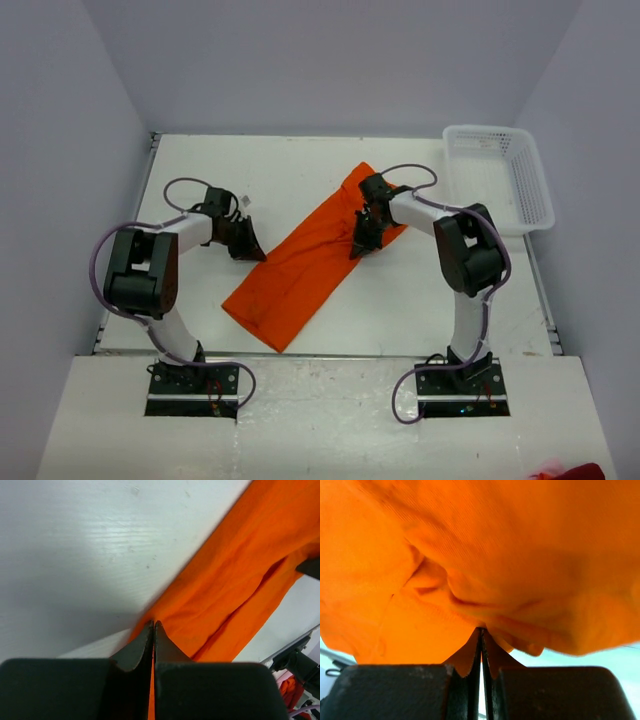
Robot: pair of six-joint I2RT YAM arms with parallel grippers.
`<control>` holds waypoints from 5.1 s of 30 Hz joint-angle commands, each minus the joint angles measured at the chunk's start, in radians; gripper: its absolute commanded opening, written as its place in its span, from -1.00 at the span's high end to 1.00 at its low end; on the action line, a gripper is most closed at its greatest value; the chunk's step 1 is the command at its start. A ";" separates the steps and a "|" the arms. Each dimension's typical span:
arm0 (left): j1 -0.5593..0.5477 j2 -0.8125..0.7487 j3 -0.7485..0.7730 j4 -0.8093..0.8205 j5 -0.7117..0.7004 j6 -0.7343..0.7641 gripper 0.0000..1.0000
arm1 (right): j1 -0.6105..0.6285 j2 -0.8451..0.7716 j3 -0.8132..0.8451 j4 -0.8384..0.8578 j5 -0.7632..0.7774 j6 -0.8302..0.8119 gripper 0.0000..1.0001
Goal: Fold and stack the t-shirts
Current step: Rotate the tshirt 90 degrees
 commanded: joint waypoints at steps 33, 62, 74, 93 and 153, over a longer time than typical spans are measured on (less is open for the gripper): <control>-0.288 0.792 1.059 0.145 0.614 0.046 1.00 | 0.064 -0.787 -0.321 -0.030 0.139 -0.151 1.00; -0.106 0.867 1.026 0.071 0.352 -0.020 1.00 | 0.064 -0.806 -0.300 -0.052 0.169 -0.121 1.00; 0.020 0.766 0.932 0.166 0.366 -0.035 1.00 | 0.248 -0.510 -0.275 0.104 -0.015 -0.087 1.00; 0.092 0.699 0.806 0.304 0.386 -0.113 1.00 | 0.555 -0.171 -0.096 0.172 -0.122 -0.016 1.00; -0.003 0.702 0.663 0.435 0.393 -0.159 1.00 | 0.455 -0.375 -0.801 0.339 0.159 0.384 1.00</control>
